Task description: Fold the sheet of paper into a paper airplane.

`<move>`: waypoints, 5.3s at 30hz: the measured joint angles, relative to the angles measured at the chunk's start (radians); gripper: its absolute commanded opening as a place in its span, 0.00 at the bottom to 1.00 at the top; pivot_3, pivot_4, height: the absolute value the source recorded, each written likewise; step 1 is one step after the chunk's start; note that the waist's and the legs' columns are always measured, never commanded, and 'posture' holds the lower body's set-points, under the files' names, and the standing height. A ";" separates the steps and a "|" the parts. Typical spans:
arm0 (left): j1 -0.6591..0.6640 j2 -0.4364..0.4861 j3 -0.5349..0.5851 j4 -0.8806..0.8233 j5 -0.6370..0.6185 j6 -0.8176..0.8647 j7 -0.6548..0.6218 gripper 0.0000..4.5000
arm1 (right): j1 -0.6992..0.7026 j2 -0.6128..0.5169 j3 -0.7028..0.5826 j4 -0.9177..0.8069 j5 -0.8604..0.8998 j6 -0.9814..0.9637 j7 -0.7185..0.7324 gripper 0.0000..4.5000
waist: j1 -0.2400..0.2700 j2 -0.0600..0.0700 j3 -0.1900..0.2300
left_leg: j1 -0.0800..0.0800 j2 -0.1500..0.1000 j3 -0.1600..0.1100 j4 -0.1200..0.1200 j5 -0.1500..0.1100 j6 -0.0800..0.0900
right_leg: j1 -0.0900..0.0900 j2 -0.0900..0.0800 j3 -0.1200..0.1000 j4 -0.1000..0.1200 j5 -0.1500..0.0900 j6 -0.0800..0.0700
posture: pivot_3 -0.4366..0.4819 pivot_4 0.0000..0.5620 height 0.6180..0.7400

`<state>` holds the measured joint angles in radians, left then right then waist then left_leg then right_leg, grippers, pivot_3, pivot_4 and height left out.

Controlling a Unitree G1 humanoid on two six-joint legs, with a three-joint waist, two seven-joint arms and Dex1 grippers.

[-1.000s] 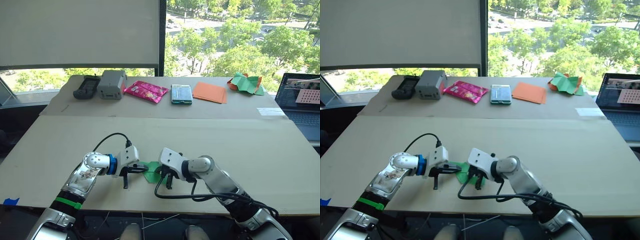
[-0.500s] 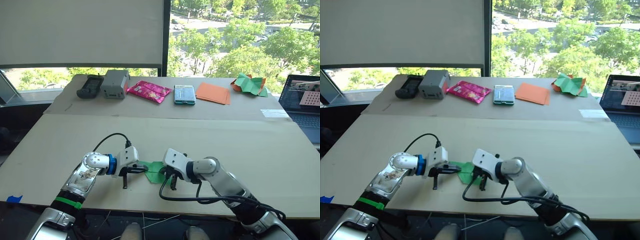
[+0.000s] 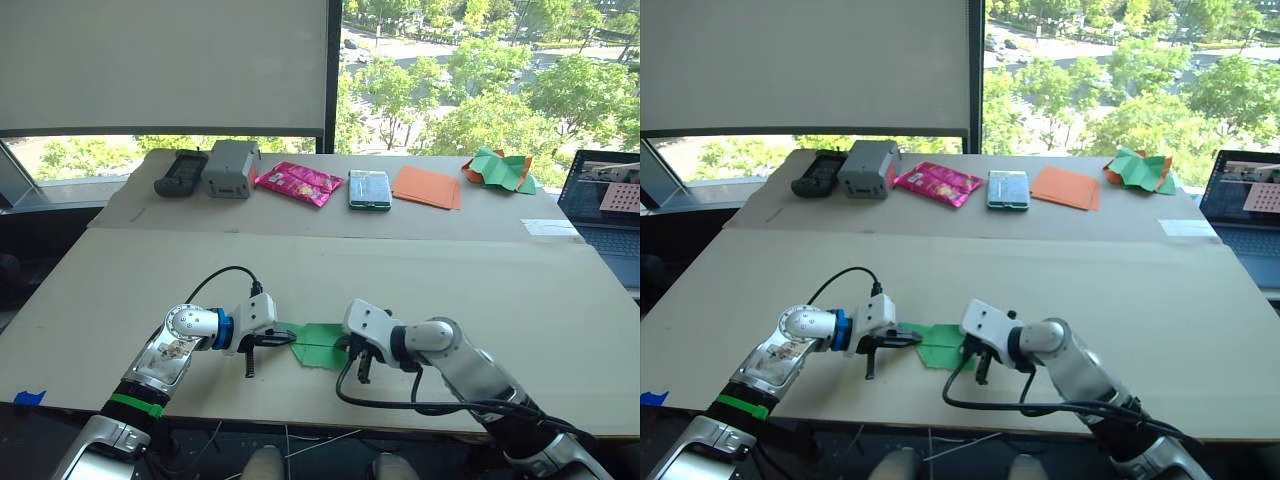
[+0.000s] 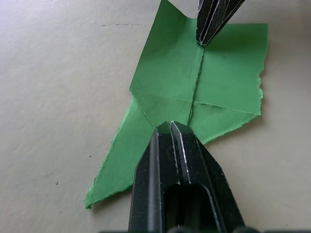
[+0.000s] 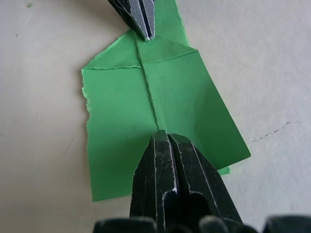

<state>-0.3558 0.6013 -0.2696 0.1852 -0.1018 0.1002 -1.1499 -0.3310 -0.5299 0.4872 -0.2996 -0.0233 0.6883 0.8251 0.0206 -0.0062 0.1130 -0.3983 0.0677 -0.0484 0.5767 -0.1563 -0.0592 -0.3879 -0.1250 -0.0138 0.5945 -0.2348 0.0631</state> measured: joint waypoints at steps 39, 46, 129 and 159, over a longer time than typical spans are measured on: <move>-0.032 0.001 -0.007 0.016 0.001 -0.009 -0.002 0.00 | -0.010 0.075 -0.169 -0.117 0.212 0.182 -0.096 0.01 | 0.000 0.000 0.010 | -0.006 -0.002 0.001 0.000 0.000 0.000 | -0.006 -0.004 -0.003 -0.002 -0.002 0.001 | 0.48 0.27 0.72; -0.039 -0.001 0.002 -0.006 -0.003 0.045 -0.003 0.00 | -0.034 0.090 -0.084 0.033 0.135 0.110 -0.152 0.01 | -0.007 0.000 0.010 | -0.007 -0.002 0.001 0.000 0.000 0.000 | -0.006 -0.004 -0.003 -0.001 -0.002 0.002 | 0.48 0.27 0.72; 0.164 0.142 0.219 -0.318 -0.238 0.380 0.048 0.00 | -0.126 0.092 -0.272 -0.108 0.286 0.265 -0.159 0.59 | -0.023 -0.007 0.022 | -0.008 0.000 0.000 -0.004 -0.001 -0.001 | -0.017 -0.003 -0.003 -0.002 -0.002 0.000 | 0.48 0.27 0.72; 0.322 0.155 0.289 -0.451 -0.337 0.447 0.100 0.00 | -0.167 0.130 -0.282 0.232 0.479 0.298 0.046 0.00 | -0.026 -0.006 0.026 | -0.008 0.000 0.001 -0.004 0.000 -0.001 | -0.016 -0.002 -0.002 0.000 -0.002 0.000 | 0.48 0.27 0.72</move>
<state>-0.0342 0.7560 0.0191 -0.2658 -0.4386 0.5468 -1.0498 -0.4980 -0.3994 0.2051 -0.0675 0.4555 0.9863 0.8716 -0.0051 -0.0120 0.1388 -0.4060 0.0679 -0.0479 0.5725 -0.1567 -0.0598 -0.4041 -0.1267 -0.0157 0.5944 -0.2367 0.0630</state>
